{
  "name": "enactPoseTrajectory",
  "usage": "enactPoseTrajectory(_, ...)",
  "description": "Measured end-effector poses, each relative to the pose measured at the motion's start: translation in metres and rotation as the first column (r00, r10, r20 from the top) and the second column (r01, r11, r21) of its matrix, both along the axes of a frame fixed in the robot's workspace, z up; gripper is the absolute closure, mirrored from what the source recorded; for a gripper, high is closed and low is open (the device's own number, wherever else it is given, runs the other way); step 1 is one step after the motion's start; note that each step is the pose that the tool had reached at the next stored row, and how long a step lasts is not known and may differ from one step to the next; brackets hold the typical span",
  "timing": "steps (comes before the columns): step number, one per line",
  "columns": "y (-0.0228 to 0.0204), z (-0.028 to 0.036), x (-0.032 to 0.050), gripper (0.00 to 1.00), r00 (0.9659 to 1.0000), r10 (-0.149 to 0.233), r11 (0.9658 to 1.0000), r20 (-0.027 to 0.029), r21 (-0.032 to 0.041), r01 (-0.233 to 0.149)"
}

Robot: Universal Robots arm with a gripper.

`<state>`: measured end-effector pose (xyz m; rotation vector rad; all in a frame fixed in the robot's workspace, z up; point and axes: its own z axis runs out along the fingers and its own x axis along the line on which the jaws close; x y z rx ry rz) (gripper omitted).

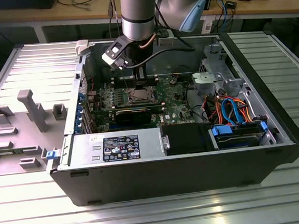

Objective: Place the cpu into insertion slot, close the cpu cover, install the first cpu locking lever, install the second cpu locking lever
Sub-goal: 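Install the first cpu locking lever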

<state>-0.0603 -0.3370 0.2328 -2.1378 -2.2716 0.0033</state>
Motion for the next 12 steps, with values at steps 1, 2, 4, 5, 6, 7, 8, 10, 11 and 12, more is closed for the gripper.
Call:
enactPoseTrajectory(1, 0.0000, 0.0000, 0.0000, 0.89, 1.0000, 0.000, 1.0000, -0.0001, 0.0000, 0.000)
enactPoseTrajectory(2, 0.0000, 0.0001, 0.0000, 0.89, 1.0000, 0.000, 1.0000, 0.0001, 0.0001, 0.000)
enactPoseTrajectory(4, 0.0000, 0.0023, 0.0000, 0.89, 1.0000, 0.000, 1.0000, 0.0000, 0.0001, 0.000)
enactPoseTrajectory(5, 0.0000, 0.0043, 0.0000, 0.89, 1.0000, 0.000, 1.0000, 0.0000, 0.0000, 0.000)
enactPoseTrajectory(6, 0.0000, 0.0072, 0.0000, 0.89, 1.0000, 0.000, 1.0000, 0.0000, 0.0001, 0.000)
enactPoseTrajectory(7, 0.0000, 0.0088, 0.0000, 0.89, 1.0000, 0.000, 1.0000, 0.0000, 0.0001, 0.000)
enactPoseTrajectory(8, 0.0000, 0.0105, 0.0000, 0.89, 1.0000, 0.001, 1.0000, 0.0000, 0.0001, -0.001)
enactPoseTrajectory(10, 0.0000, 0.0141, 0.0000, 0.89, 1.0000, 0.002, 1.0000, 0.0001, 0.0001, -0.002)
enactPoseTrajectory(11, 0.0000, 0.0161, 0.0000, 0.89, 1.0000, 0.002, 1.0000, 0.0001, 0.0002, -0.002)
enactPoseTrajectory(12, 0.0000, 0.0197, 0.0000, 0.89, 1.0000, 0.003, 1.0000, 0.0000, 0.0000, -0.003)
